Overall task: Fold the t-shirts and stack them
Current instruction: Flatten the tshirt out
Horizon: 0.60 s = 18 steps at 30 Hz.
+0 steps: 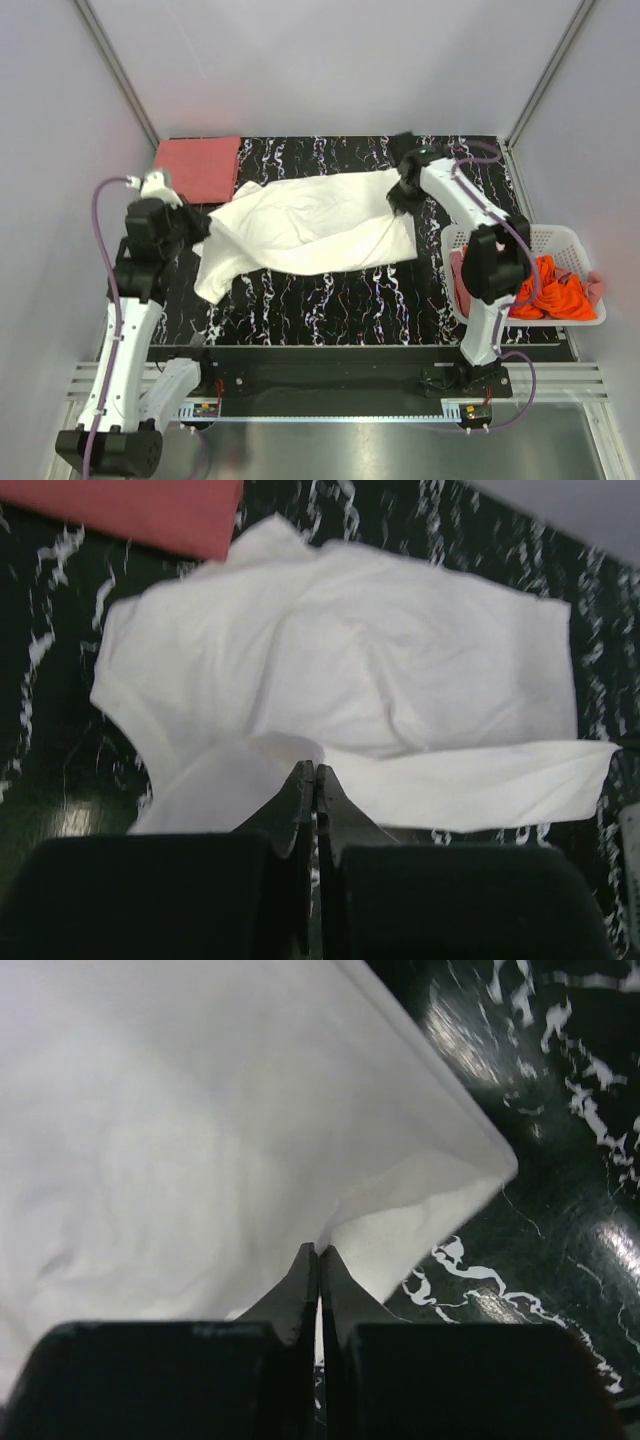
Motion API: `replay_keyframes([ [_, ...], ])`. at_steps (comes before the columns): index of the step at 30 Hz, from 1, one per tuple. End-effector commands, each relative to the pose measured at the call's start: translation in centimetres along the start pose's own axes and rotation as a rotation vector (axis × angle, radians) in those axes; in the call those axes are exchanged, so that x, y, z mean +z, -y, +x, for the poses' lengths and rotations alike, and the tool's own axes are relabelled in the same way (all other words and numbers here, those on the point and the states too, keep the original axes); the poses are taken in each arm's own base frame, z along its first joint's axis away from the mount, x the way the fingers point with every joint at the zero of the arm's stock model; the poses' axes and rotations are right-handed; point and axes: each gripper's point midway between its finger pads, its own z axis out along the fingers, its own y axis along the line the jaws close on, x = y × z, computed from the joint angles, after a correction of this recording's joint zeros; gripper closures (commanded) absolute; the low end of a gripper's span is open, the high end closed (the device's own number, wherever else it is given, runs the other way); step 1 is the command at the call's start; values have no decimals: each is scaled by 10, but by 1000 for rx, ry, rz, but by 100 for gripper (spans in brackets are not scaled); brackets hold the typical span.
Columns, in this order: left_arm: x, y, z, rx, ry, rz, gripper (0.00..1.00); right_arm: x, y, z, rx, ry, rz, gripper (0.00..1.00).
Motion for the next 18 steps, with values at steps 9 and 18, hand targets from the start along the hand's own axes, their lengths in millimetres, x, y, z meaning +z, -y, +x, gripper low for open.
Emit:
replay_keyframes([
  [9, -179, 128, -256, 193, 633, 260, 100, -363, 16, -111, -213, 646, -751, 100],
  [18, -349, 124, -271, 81, 1019, 322, 100, -499, 108, -63, -173, 692, -1187, 100],
])
